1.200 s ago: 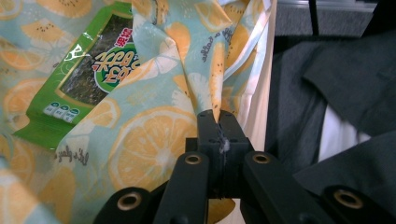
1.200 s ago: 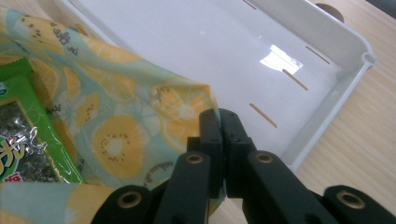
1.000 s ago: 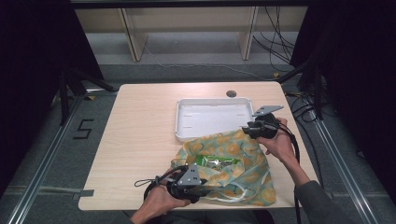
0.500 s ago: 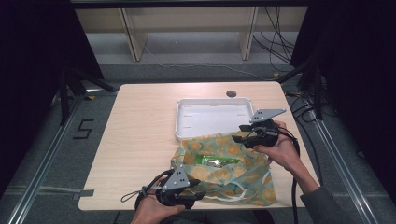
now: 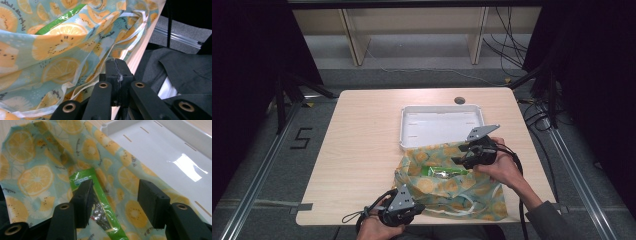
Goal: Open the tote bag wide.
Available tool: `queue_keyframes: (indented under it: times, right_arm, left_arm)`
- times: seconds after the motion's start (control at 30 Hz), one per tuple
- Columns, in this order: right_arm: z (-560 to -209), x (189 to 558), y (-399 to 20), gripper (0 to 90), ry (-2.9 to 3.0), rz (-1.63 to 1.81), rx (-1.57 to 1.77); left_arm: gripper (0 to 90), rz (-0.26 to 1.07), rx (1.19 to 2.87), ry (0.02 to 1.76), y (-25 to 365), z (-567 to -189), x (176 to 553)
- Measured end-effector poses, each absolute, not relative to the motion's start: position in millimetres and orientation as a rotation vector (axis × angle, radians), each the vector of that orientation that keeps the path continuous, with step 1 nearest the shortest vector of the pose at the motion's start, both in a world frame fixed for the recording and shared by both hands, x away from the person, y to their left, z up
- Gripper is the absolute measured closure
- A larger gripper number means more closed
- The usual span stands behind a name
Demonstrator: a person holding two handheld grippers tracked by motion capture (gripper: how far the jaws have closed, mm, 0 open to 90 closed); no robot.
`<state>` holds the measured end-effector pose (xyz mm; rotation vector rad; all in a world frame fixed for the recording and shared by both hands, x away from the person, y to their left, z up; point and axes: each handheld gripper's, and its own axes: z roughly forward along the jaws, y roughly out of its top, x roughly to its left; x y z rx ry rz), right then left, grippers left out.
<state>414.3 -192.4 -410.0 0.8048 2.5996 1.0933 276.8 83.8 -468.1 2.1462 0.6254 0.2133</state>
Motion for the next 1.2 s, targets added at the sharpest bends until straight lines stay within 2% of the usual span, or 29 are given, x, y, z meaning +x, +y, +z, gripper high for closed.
queue_keyframes:
  times: [0.33, 1.2]
  right_arm:
    - [-422.7, 419.8, -176.8, 47.5, 2.673, 1.05, 0.799]
    - [-454.1, 440.1, -166.9, 48.3, 2.792, 0.907, 0.866]
  left_arm:
    - [89.4, 0.238, 2.236, 0.582, 74.5, -479.5, 287.0]
    - [89.3, 0.236, 2.236, 0.591, 50.9, -491.6, 302.3]
